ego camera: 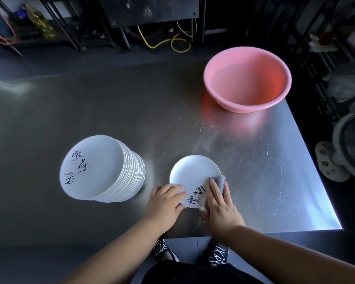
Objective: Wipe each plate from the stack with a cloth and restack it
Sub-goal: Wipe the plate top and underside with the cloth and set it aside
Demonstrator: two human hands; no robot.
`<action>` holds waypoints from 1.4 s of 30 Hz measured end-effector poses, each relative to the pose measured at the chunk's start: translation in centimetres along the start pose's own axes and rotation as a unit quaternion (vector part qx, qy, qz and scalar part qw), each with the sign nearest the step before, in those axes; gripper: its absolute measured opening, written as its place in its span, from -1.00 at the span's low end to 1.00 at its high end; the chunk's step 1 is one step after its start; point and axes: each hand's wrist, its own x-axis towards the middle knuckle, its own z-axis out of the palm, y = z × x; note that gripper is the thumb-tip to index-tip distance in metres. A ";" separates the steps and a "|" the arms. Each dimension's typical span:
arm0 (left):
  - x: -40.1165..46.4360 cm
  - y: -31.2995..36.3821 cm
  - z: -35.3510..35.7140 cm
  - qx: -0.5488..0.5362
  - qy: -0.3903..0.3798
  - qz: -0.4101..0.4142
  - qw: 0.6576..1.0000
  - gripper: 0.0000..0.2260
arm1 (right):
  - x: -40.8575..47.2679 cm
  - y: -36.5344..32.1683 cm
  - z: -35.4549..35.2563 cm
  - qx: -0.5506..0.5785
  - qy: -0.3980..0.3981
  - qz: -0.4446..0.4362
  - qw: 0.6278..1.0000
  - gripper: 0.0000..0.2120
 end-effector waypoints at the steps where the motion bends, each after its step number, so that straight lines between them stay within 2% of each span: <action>1: 0.0 0.0 0.0 0.001 -0.001 -0.004 1.000 -0.71 | 1.3 0.7 -0.2 0.006 0.002 0.004 1.000 -0.30; 3: 0.1 0.3 0.1 0.003 0.003 -0.015 1.000 -0.73 | 3.5 2.4 -0.9 0.011 -0.021 -0.015 1.000 -0.34; 5: 0.2 0.6 0.3 0.002 0.011 -0.022 1.000 -0.73 | 4.2 3.8 -0.8 -0.009 0.004 -0.061 0.998 -0.41; 7: 0.2 0.9 0.3 -0.002 0.012 -0.029 1.000 -0.71 | 3.3 4.8 -0.1 -0.027 0.065 -0.123 0.990 -0.58; 9: 0.3 0.9 0.1 -0.004 0.003 -0.038 0.999 -0.70 | 1.8 5.4 0.6 -0.038 0.127 -0.195 0.972 -0.67; 11: 0.5 1.0 -0.2 -0.002 -0.006 -0.038 0.999 -0.71 | 0.6 5.0 -0.8 -0.008 0.134 -0.220 0.966 -0.71; 13: 0.7 1.0 -0.7 -0.001 -0.003 -0.033 0.999 -0.72 | 0.4 4.0 -3.2 0.055 0.112 -0.142 0.982 -0.72; 15: 0.9 1.1 -1.6 0.002 0.010 -0.049 0.999 -0.68 | 1.5 2.9 -6.3 0.080 0.045 0.010 0.996 -0.65; 18: 1.8 1.6 -4.0 0.014 0.009 -0.138 0.990 -0.57 | 4.8 2.8 -9.4 0.048 -0.071 0.162 0.983 -0.63; 20: 2.8 1.8 -5.4 -0.001 -0.033 -0.221 0.975 -0.52 | 7.0 2.9 -10.4 0.040 -0.154 0.193 0.968 -0.63; 22: 3.6 1.5 -5.7 -0.017 -0.107 -0.275 0.955 -0.57 | 8.5 2.8 -10.7 0.046 -0.232 0.195 0.952 -0.63; 24: 4.3 1.2 -5.6 -0.036 -0.157 -0.297 0.941 -0.62 | 9.5 2.6 -10.4 0.037 -0.263 0.185 0.946 -0.68; 27: 5.3 1.1 -5.4 -0.068 -0.182 -0.314 0.929 -0.60 | 10.1 2.1 -9.5 0.021 -0.269 0.171 0.948 -0.74; 30: 5.6 1.3 -5.5 -0.111 -0.185 -0.334 0.918 -0.55 | 9.6 1.8 -9.5 0.058 -0.263 0.193 0.944 -0.83; 33: 5.2 1.5 -6.6 -0.179 -0.179 -0.349 0.902 -0.53 | 8.7 1.9 -10.0 0.108 -0.235 0.196 0.946 -0.80; 36: 4.9 2.2 -8.8 -0.255 -0.120 -0.342 0.896 -0.53 | 7.6 2.0 -11.4 0.182 -0.158 0.179 0.954 -0.74; 38: 4.8 3.0 -10.6 -0.314 -0.063 -0.335 0.886 -0.48 | 6.7 1.5 -13.6 0.215 -0.106 0.146 0.960 -0.80; 40: 4.8 4.0 -12.6 -0.400 -0.010 -0.331 0.855 -0.35 | 5.4 0.6 -16.4 0.294 -0.045 0.113 0.948 -0.84; 42: 4.9 5.2 -14.7 -0.535 0.040 -0.338 0.773 -0.20 | 4.0 -0.3 -19.1 0.413 0.018 0.067 0.908 -0.80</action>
